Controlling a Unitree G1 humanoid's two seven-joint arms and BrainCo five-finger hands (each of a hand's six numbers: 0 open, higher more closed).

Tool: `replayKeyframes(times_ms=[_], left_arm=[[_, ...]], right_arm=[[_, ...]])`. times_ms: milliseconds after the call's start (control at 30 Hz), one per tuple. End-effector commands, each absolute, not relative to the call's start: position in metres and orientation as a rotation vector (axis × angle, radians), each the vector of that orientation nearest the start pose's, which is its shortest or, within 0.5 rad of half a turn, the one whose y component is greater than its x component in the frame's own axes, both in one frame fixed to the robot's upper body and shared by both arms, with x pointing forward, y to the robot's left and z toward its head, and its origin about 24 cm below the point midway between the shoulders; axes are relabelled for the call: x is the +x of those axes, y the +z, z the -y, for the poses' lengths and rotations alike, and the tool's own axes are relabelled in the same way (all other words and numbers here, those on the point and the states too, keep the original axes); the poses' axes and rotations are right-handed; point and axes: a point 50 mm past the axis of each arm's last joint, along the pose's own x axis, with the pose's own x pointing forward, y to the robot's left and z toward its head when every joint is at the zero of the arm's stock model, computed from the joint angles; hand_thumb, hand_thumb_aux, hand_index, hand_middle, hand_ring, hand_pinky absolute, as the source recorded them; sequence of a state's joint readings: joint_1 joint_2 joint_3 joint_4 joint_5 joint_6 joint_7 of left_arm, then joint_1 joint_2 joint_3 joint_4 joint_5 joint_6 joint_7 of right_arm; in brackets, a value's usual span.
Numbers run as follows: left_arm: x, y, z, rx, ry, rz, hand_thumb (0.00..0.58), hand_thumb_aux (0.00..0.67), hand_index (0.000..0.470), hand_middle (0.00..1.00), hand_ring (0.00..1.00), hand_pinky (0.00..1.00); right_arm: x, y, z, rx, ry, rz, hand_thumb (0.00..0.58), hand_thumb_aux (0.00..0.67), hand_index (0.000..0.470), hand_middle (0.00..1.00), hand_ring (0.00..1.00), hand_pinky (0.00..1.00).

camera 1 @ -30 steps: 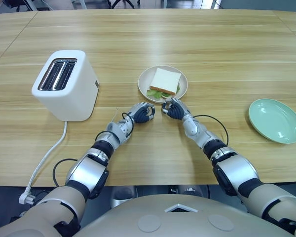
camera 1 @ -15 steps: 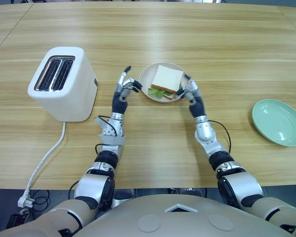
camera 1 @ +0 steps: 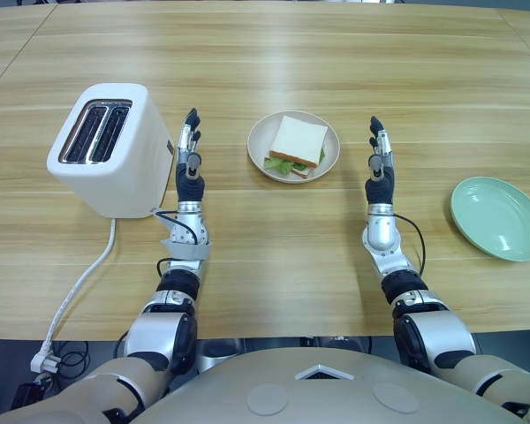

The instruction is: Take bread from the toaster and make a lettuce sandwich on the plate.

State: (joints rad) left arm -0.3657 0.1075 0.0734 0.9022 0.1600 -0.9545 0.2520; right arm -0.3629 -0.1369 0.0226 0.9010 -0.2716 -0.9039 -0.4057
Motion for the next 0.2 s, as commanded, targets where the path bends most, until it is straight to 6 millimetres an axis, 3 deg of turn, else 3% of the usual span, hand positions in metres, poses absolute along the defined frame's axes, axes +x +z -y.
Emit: replayKeyframes(times_ms=[33, 200], left_arm=[[0.2910, 0.0221, -0.1657, 0.173, 0.112, 0.366, 0.000, 0.000, 0.000, 0.00, 0.00, 0.00], [0.2887, 0.0225, -0.1631, 0.171, 0.095, 0.388, 0.000, 0.000, 0.000, 0.00, 0.00, 0.00]], right_arm=[[0.2864, 0.0200, 0.1599, -0.270, -0.117, 0.390, 0.000, 0.000, 0.000, 0.00, 0.00, 0.00], [0.2853, 0.0179, 0.1575, -0.277, -0.090, 0.387, 0.000, 0.000, 0.000, 0.00, 0.00, 0.00]])
